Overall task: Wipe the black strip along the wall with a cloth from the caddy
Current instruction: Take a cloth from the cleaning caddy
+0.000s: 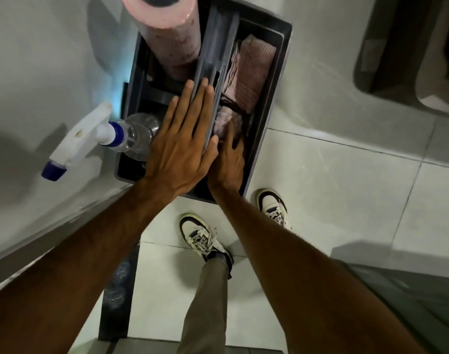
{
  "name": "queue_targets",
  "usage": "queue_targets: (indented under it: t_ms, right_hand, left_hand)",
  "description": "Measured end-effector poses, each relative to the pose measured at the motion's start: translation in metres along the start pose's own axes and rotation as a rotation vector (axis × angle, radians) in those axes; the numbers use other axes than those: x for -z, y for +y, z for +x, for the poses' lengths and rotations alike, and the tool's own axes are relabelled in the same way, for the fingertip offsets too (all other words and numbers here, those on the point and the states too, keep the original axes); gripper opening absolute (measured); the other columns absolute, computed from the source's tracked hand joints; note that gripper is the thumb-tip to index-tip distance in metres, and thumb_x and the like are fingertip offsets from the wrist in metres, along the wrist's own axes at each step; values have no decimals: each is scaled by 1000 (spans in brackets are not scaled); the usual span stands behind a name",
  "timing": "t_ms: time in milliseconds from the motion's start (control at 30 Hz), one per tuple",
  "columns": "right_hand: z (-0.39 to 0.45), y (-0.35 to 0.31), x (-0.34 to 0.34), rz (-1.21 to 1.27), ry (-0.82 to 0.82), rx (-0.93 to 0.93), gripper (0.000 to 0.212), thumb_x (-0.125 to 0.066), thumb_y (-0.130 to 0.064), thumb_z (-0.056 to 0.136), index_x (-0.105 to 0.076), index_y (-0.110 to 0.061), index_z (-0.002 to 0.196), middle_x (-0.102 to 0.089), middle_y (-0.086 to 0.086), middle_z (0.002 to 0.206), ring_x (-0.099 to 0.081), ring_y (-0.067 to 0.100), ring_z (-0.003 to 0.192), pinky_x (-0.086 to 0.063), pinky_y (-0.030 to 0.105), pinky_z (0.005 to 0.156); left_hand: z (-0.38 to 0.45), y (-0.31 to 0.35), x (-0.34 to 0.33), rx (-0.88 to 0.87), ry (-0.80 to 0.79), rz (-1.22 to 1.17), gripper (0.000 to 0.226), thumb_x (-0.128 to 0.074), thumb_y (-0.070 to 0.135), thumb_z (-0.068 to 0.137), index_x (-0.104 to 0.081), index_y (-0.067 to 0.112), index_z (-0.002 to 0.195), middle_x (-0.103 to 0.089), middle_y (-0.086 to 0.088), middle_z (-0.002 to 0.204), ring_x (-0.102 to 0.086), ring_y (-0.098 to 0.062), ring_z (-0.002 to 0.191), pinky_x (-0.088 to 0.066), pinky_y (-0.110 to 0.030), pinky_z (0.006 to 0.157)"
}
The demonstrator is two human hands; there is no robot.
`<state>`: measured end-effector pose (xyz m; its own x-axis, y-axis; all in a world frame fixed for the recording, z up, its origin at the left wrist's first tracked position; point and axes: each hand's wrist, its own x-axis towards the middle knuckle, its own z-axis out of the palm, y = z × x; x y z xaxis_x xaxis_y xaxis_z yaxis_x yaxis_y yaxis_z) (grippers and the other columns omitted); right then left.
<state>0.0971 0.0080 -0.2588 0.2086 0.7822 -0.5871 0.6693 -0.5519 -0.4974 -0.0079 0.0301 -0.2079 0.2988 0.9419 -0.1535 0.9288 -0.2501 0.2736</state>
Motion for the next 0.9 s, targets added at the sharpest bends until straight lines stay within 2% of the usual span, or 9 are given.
queue_targets:
  t_ms: [133,200,300,400,533,633,700,800,900]
  right_hand:
    - [-9,-5,23,46,37,105,73,-57,-25,114,-19,-23,176,-35,21,175,-44,36,157,-46,47,126]
    - [-17,-11,47,205,41,81,60,-49,-23,119,-26,-27,175,-41,12,172,-45,14,153,-41,20,125]
    - [-37,-22,92,357,12,88,46,-43,-13,121,-45,-14,166,-51,14,165,-52,-17,123,-34,-13,97]
    - [-68,-39,151,435,-28,142,40,-44,-8,119,-53,-5,158,-57,21,158,-52,10,128,-45,-6,94]
    - [-115,-69,215,689,-196,42,42,-54,-30,116,-54,-17,156,-66,13,149,-74,26,127,-68,45,103]
    - [-164,-91,253,781,-366,17,63,-61,-59,107,-51,-20,156,-70,8,141,-81,20,117,-72,37,87]
    - [-204,-100,270,531,-392,198,76,-61,-66,100,-50,-19,159,-63,15,147,-75,35,125,-69,50,98]
    - [-268,-107,273,52,-363,601,64,-49,-43,112,-39,-19,170,-48,25,159,-67,37,127,-66,48,103]
    - [-344,-112,259,-38,-426,659,52,-50,-14,116,-43,-6,167,-55,23,153,-63,38,135,-60,35,112]
  left_hand:
    - [-9,7,9,23,34,-27,73,-26,40,113,-7,3,172,-9,-20,183,-6,-33,171,-4,-48,140]
    - [-20,16,21,54,86,-72,70,-24,40,114,-11,3,172,-13,-21,182,-9,-33,171,-7,-49,140]
    - [-45,41,48,173,142,-175,71,-28,40,114,-16,0,171,-16,-22,181,-12,-34,170,-14,-53,140]
    - [-82,78,90,319,169,-248,73,-29,44,113,-21,-1,169,-19,-24,180,-17,-37,169,-21,-57,137]
    - [-142,127,148,508,172,-268,75,-27,50,113,-20,2,170,-19,-21,181,-18,-36,169,-27,-61,134]
    - [-192,158,186,655,197,-283,75,-23,53,114,-22,4,171,-22,-21,180,-20,-36,168,-26,-60,135]
    - [-230,176,212,788,198,-301,74,-28,51,112,-26,4,170,-25,-22,179,-24,-38,167,-29,-63,133]
    - [-293,199,243,951,179,-329,81,-20,57,112,-34,-2,166,-31,-25,175,-32,-44,163,-36,-68,128]
    - [-370,215,268,1107,211,-372,92,-5,66,109,-27,0,169,-29,-23,177,-29,-41,165,-30,-65,132]
